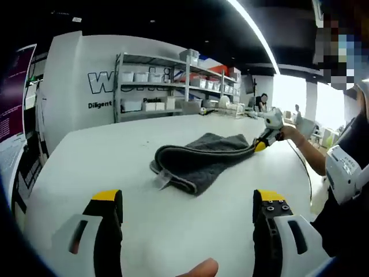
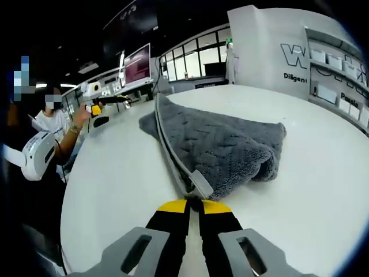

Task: Open the folded towel by lifting each exposed corner and separating the folded layers until the towel lies flat within the target outline without major curled edges

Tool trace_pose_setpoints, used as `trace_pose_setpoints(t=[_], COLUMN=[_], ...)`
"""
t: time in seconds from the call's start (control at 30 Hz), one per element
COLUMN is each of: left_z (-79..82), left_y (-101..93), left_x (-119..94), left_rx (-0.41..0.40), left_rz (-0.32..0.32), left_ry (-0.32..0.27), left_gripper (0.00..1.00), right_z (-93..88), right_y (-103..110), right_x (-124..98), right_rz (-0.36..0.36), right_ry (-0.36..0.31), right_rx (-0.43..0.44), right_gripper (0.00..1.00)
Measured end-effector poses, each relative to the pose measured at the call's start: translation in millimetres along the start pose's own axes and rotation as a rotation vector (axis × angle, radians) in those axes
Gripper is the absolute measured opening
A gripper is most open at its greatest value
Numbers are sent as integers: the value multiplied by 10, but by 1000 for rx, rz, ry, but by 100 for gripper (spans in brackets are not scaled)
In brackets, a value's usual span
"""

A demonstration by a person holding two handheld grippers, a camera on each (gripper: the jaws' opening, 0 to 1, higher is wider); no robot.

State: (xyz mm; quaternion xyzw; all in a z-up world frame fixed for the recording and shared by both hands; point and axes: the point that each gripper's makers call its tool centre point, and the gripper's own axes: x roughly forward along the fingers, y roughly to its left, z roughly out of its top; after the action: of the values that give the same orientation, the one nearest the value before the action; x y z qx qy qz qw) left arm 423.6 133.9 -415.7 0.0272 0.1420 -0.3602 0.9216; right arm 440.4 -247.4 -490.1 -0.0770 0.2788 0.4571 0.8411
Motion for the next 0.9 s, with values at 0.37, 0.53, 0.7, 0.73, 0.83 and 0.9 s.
trace_pose_setpoints(t=[0.37, 0.53, 0.7, 0.73, 0.83, 0.9], left_z=[253, 290, 315, 320, 350, 350], left_y=[360, 469, 577, 575, 564, 548], left_x=[447, 608, 735, 751, 829, 891], left_rx=[70, 78, 149, 148, 151, 166], left_rz=[-3, 6, 19, 12, -9, -22], left_ry=[-69, -68, -59, -60, -69, -64], left_gripper=[86, 69, 50, 49, 44, 41], right_z=[-4, -3, -5, -6, -9, -11], right_y=[5, 2, 10, 12, 13, 9], right_x=[-6, -3, -8, -9, -11, -11], right_rz=[1, 2, 1, 1, 1, 1], right_ry=[-14, -17, -19, -19, -21, -23], right_rx=[-14, -6, -7, -7, -6, -4], right_gripper=[3, 4, 4, 4, 4, 4])
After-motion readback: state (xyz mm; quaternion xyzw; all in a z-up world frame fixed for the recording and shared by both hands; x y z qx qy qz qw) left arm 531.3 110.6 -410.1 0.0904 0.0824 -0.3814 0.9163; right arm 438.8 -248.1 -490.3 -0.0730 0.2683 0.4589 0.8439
